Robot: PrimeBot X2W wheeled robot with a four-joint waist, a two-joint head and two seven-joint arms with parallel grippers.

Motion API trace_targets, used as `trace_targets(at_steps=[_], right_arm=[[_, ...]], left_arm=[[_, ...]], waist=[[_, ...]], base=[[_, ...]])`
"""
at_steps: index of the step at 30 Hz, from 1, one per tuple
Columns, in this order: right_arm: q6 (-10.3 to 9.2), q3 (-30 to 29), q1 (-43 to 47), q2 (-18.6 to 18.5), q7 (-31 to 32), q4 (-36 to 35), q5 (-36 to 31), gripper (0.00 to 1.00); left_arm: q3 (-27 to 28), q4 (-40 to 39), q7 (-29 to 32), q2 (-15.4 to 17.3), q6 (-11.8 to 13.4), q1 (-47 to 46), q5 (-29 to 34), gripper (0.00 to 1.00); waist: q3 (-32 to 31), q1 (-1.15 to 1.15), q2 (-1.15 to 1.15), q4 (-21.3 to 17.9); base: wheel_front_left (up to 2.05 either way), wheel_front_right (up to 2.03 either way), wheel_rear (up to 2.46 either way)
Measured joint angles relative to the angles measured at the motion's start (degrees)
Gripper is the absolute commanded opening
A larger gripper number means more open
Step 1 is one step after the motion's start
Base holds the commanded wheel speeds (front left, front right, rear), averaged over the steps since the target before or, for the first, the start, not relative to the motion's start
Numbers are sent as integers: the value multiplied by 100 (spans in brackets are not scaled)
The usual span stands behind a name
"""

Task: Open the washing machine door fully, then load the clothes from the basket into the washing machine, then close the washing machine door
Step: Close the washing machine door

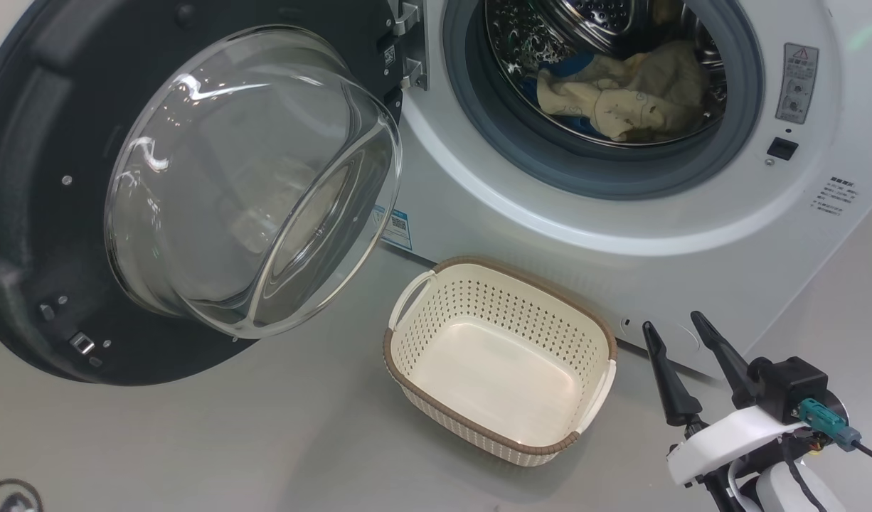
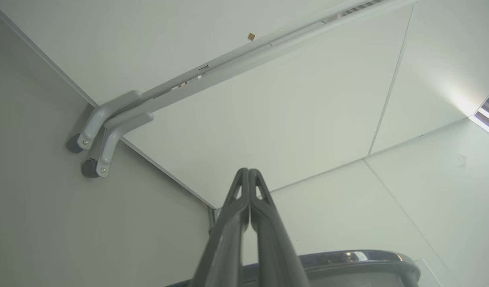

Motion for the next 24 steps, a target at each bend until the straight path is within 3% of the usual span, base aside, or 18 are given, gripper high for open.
trace_targets(at_steps=[8,11,18,24], right_arm=[[0,103,0,-59,0,-7,-14,100],[0,100,0,-140,0,-4,-15,100],[0,113,-2,-285,0,1,-18,100],[0,178,-3,-349,0,5,-22,100]], left_arm=[[722,363,675,647,-2,-540,-1180,0],[882,581,886,828,-4,-617,-1362,0],[1126,1081,1249,1069,-19,-934,-1883,0],[995,1380,1715,1177,-20,-1006,-2016,0]], waist=[[119,0,0,-165],[183,0,0,-247],[331,0,0,-393],[397,0,0,-479]], base=[[0,0,0],[0,0,0],[0,0,0],[0,0,0]])
